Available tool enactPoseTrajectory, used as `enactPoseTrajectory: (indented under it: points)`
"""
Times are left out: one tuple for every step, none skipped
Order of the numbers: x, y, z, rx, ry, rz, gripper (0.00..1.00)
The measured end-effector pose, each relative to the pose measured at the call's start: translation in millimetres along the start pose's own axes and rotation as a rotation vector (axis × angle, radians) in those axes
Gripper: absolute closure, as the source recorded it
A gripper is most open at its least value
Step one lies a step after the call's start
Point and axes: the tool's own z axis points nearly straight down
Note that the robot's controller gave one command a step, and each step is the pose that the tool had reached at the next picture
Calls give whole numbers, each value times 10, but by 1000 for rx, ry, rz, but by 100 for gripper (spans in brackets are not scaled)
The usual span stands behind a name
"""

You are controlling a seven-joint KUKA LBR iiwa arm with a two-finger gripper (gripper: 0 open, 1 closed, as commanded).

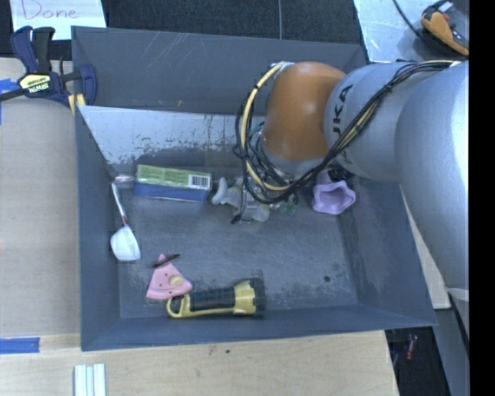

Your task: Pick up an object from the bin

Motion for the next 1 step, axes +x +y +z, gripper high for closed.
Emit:
enactPoseTrajectory:
  points:
    - [-2, -1, -38, 0, -3, 0, 100]
